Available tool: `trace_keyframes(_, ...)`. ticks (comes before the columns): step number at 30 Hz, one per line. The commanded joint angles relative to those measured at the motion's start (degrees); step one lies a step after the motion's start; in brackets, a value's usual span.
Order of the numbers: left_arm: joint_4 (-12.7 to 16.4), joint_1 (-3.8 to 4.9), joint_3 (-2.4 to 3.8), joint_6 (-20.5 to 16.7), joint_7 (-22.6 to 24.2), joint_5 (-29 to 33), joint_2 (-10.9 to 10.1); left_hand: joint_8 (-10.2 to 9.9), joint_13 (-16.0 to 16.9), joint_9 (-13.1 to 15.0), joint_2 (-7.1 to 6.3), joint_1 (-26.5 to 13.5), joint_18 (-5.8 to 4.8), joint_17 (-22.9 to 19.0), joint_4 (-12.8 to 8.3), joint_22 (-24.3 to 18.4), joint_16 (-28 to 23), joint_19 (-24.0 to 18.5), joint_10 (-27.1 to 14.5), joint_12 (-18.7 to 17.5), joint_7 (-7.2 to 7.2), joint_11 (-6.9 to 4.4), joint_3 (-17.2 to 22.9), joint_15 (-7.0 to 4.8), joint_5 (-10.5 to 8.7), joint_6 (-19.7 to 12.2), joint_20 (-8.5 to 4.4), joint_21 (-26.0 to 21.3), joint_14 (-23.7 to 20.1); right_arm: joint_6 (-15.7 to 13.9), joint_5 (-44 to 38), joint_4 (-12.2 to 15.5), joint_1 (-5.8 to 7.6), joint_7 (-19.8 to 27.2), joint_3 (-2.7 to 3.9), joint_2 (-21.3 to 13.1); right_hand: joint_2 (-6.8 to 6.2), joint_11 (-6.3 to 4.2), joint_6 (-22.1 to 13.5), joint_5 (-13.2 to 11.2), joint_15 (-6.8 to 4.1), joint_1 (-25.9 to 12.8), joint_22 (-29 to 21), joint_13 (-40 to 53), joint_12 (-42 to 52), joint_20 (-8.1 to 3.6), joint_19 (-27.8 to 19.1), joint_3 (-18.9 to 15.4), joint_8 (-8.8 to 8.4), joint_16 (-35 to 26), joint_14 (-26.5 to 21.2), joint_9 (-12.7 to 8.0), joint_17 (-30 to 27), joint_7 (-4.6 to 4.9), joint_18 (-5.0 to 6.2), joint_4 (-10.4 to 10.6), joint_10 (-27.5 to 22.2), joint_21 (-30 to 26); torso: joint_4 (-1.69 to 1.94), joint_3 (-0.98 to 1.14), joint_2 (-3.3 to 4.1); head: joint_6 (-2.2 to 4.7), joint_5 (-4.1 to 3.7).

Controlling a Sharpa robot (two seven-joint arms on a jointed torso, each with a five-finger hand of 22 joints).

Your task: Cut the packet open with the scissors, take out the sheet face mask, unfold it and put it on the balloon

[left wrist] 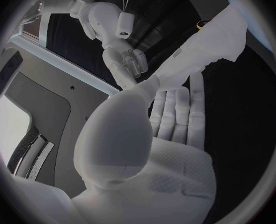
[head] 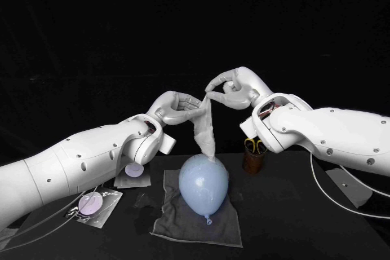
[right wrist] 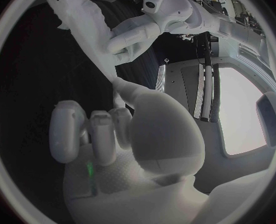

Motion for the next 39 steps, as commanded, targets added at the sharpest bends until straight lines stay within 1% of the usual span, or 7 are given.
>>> trace_keyframes(1,-0.11,0.15,0.08,-0.86,-1.54,-2.59,0.01,0.53,0.53,0.14,0.29,0.48,-0.18,0.62,0.00,2.88,2.27,-1.02,0.84,0.91,-0.34,-0.25,0.45,-0.61,-0.14,1.19,-0.27,3.90,0.75,0.47,-0.79,0.00,0.05,0.20,0.06,0.00,0.34,-0.31,0.29,0.29,-0.46,-0.18,11.38,11.23,0.22,-0.10,1.15,0.27,0.40,0.20,5.99,1.28,15.05,-0.02,0.25,0.09,3.27,0.07,0.05,0.01,0.01,-0.04,0.00)
trace_keyframes(7,-0.19,0.16,0.07,-0.23,-2.63,-4.48,0.04,0.95,1.90,0.20,0.52,0.03,-0.06,1.50,0.15,9.91,6.41,-5.15,1.25,2.87,-1.15,-1.02,1.48,-1.33,-0.16,3.41,-0.73,13.01,1.53,0.50,-1.00,-0.03,0.05,0.16,0.06,0.03,0.34,-0.31,0.29,0.29,-0.46,-0.18,11.38,11.23,0.22,-0.10,1.15,0.27,0.40,0.20,5.99,1.28,15.05,-0.02,0.25,0.09,3.27,0.07,0.02,0.00,-0.02,-0.07,0.05)
trace_keyframes(13,-0.25,0.17,0.07,-0.23,-3.12,-5.25,0.03,1.13,2.65,0.25,1.12,0.24,0.15,2.61,-0.19,12.81,7.74,-7.52,1.19,3.85,-1.26,-1.30,2.50,-1.55,-0.07,4.45,-0.64,16.61,2.63,0.71,-1.08,-0.09,0.05,0.07,0.06,0.00,0.34,-0.31,0.29,0.29,-0.46,-0.18,11.38,11.23,0.22,-0.10,1.15,0.27,0.40,0.20,5.99,1.28,15.05,-0.02,0.25,0.09,3.27,0.07,0.00,0.02,-0.02,-0.05,0.06)
trace_keyframes(17,-0.36,0.17,0.07,-0.79,-3.02,-5.33,-0.10,1.79,3.24,0.68,2.44,0.29,0.31,2.65,-0.52,14.68,8.22,-8.96,1.10,4.70,-1.22,-1.64,3.42,-1.85,-0.05,5.53,-0.67,18.97,2.90,1.05,-1.14,-0.11,0.05,-0.07,0.05,-0.11,0.34,-0.31,0.29,0.29,-0.46,-0.18,11.38,11.23,0.22,-0.10,1.15,0.27,0.40,0.20,5.99,1.28,15.05,-0.02,0.25,0.09,3.27,0.07,-0.02,0.04,0.00,-0.01,0.08)
trace_keyframes(20,-0.40,0.17,0.07,-1.33,-2.77,-5.24,-0.27,2.24,3.80,1.27,3.54,0.43,0.41,3.03,-1.21,16.37,8.66,-9.97,1.12,5.53,-0.92,-1.95,4.31,-2.17,-0.09,5.23,-0.83,21.20,3.83,1.57,-1.38,0.16,0.05,-0.29,0.05,-0.41,0.32,-0.30,0.22,0.29,-0.45,-0.31,11.36,11.21,0.17,-0.09,1.12,0.38,0.49,0.20,5.99,1.35,15.05,-0.01,0.26,0.03,3.25,0.01,-0.03,0.03,0.01,-0.02,0.08)
trace_keyframes(26,-0.77,0.17,0.07,-1.63,-2.55,-4.88,-0.51,2.61,4.17,1.87,4.05,0.14,0.41,3.66,-1.67,17.65,9.18,-10.89,0.68,5.97,-0.88,-1.91,4.92,-2.17,-0.05,4.51,-0.85,22.88,4.94,2.26,-1.95,1.17,0.05,-0.61,0.04,-1.23,0.30,-0.29,0.20,0.29,-0.45,-0.34,11.33,11.16,0.08,-0.09,1.07,0.39,0.51,0.20,5.99,1.36,15.05,0.00,0.29,0.03,3.20,-0.13,-0.07,0.02,0.01,0.04,0.03)
trace_keyframes(39,-2.94,0.94,0.07,-1.19,-1.86,-7.24,0.15,3.41,5.32,3.63,4.69,-0.58,0.53,12.78,-2.95,20.88,14.15,-12.04,-0.57,7.34,-0.70,-1.85,6.84,-2.32,-0.09,2.65,-1.03,27.58,15.51,4.46,-2.11,2.73,0.05,-0.97,0.03,-1.36,0.27,-0.17,-0.49,0.28,-0.35,-1.03,10.95,10.13,-1.75,-0.03,0.50,0.57,0.54,0.20,5.99,1.48,15.05,0.14,0.56,0.20,2.39,-1.56,-0.10,0.02,-0.01,0.45,0.01)
